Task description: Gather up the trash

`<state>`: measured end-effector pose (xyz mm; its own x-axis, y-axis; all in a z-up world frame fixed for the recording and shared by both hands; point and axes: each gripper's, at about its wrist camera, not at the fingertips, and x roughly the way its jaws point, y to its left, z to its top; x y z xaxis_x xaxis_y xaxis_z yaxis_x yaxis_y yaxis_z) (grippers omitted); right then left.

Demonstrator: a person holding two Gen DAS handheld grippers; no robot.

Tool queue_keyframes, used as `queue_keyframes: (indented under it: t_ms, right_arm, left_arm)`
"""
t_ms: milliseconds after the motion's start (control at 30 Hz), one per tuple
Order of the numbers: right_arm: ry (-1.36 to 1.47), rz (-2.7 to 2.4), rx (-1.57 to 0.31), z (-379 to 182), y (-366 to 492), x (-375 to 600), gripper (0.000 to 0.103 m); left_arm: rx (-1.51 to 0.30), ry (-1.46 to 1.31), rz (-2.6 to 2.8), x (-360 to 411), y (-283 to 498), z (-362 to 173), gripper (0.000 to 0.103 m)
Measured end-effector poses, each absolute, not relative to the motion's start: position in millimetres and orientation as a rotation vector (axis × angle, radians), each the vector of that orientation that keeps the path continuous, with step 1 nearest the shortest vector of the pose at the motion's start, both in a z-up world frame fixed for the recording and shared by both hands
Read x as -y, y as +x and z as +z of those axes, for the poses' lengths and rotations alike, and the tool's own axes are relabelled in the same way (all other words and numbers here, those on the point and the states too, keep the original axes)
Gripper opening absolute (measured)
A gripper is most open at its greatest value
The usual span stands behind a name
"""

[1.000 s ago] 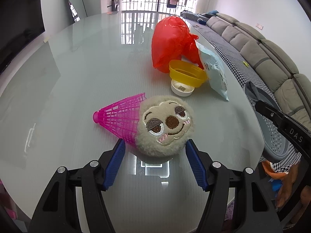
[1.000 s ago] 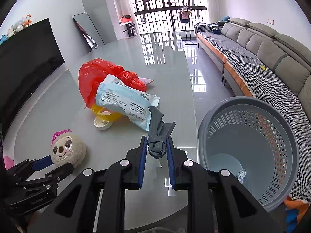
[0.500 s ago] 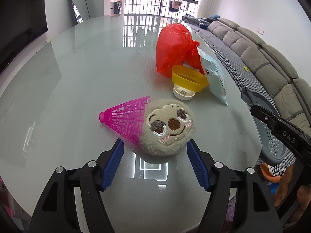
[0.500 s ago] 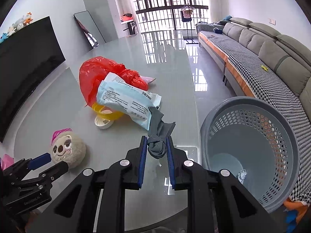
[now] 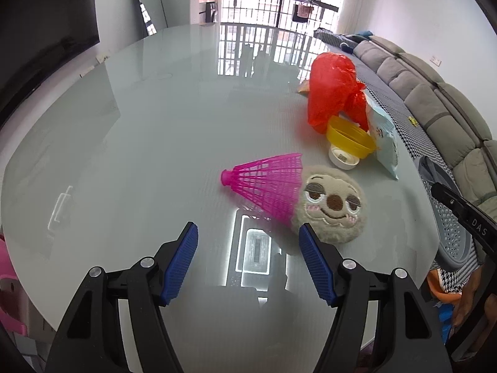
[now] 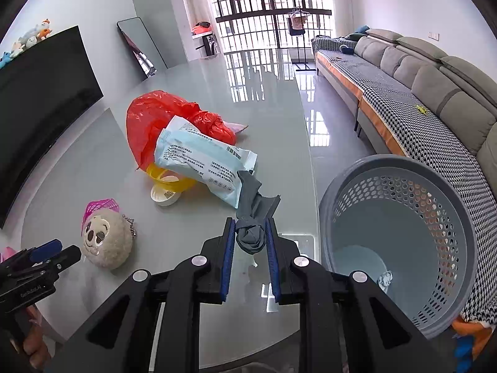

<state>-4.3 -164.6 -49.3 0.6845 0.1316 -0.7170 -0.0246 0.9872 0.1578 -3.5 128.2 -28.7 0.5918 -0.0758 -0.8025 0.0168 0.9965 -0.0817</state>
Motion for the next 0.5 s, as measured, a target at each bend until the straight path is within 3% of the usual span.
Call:
queue_keyframes:
  t_ms: [500]
  right_arm:
    - [0.141,0.082,-0.83,-57.0,2.1,164.4,0.019]
  left_arm:
    - [-0.968,-0.064,0.021,-152.3,36.8,-46.0,0.066]
